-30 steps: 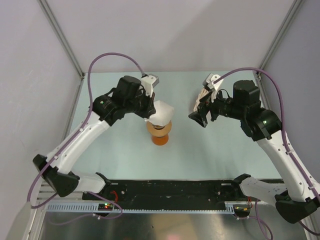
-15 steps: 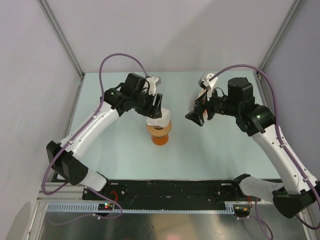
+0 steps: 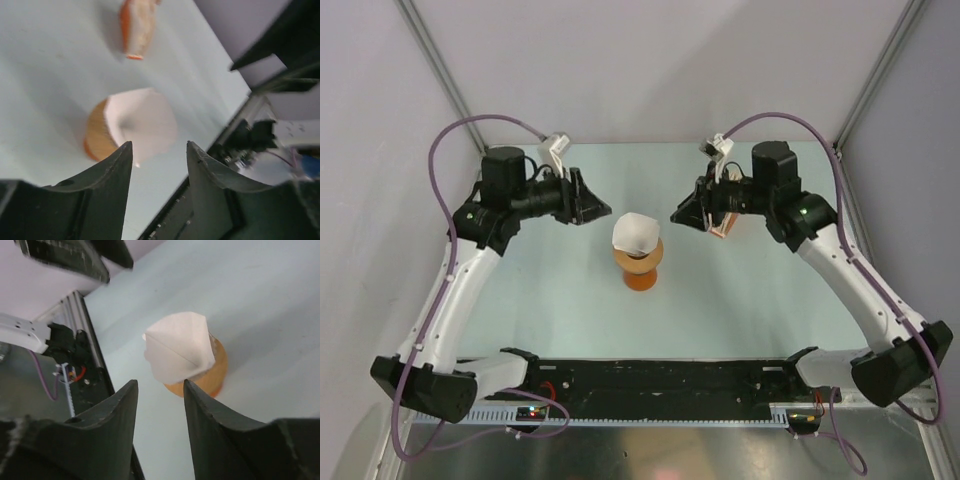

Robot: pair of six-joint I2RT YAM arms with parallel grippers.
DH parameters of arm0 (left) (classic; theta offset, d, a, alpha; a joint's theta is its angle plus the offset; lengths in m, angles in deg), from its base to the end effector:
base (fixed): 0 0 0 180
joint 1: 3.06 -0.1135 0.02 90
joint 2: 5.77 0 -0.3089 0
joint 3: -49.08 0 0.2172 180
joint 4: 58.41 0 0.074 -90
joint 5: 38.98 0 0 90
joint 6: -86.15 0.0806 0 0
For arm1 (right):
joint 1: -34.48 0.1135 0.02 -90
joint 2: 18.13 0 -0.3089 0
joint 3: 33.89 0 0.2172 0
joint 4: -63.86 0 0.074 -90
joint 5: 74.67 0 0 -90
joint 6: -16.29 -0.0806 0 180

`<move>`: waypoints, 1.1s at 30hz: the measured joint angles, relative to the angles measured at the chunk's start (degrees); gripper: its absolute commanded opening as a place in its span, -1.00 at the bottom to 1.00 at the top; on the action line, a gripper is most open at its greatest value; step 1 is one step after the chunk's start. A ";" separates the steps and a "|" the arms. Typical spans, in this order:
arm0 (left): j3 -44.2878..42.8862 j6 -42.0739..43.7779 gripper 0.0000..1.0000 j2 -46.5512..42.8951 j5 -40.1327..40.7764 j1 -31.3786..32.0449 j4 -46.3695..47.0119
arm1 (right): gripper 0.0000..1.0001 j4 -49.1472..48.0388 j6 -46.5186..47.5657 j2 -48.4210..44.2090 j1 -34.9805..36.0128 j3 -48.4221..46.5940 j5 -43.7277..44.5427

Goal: Place the coffee filter in the dripper

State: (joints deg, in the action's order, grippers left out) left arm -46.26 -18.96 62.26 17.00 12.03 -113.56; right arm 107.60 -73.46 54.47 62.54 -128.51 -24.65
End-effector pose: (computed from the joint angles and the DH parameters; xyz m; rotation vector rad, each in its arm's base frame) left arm 0.2025 -0.1013 0.4339 0.3797 2.0610 -0.9323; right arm 0.2008 0.1657 0.4395 -0.9328 1.7535 0.9952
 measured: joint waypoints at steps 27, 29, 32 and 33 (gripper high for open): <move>19.06 -7.34 -0.51 7.21 -20.44 -0.31 14.03 | -0.49 -14.34 -21.88 17.38 4.09 2.10 -7.72; 19.28 -7.43 -0.51 7.76 -20.48 -0.31 14.49 | -0.50 -14.32 -21.24 17.70 4.26 2.10 -7.67; 19.32 -7.43 -0.51 8.09 -20.48 -0.35 14.64 | -0.51 -14.19 -20.50 18.03 4.57 2.10 -7.43; 19.32 -7.45 -0.51 8.13 -20.48 -0.35 14.64 | -0.51 -14.10 -20.00 18.12 4.74 2.10 -7.37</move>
State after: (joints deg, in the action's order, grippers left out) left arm -26.94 -26.41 70.39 -3.48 11.68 -98.92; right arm 93.51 -93.45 72.59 67.28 -126.41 -32.02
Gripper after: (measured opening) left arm 0.244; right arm 0.253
